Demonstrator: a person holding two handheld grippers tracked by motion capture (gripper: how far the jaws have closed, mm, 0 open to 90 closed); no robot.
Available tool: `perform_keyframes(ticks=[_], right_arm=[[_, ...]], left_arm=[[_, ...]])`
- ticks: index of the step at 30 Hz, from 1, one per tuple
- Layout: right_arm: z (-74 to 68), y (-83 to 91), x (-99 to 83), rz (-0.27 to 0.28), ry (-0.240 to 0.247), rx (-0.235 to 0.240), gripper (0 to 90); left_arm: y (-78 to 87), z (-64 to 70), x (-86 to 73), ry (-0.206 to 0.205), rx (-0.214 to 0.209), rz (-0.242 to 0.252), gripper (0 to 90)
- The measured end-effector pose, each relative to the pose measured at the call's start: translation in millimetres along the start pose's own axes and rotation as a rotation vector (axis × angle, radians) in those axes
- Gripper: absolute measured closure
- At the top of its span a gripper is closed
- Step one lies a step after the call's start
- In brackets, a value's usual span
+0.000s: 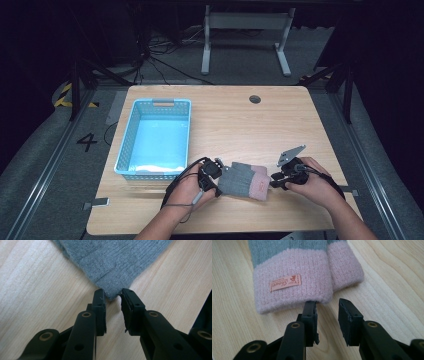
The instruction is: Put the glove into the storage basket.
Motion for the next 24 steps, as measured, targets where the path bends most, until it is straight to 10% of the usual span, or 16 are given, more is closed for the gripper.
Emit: perform_keyframes(ticks=[11,24], right_arm=[[-4.4,2.3,4.1,0.017,0.050,0.011,85.4],[-3.2,24.2,14.9,0.109,0.001,-0.005,87.4]], left_arm=[[6.1,6.0,1.3,-0.032,0.038,0.013,87.1],[22.1,20.2,0.9,-0.061,0.039,0.038,88.1]])
Point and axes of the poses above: each handheld gripper's, and its own axes: y roughly backward along the jaws, x roughly out of its top, z roughly to its right, the point moved 3 cm from there along -y, roughly forward along the jaws, and after that the axes turned 4 degrees about x, right-handed, at the moved point
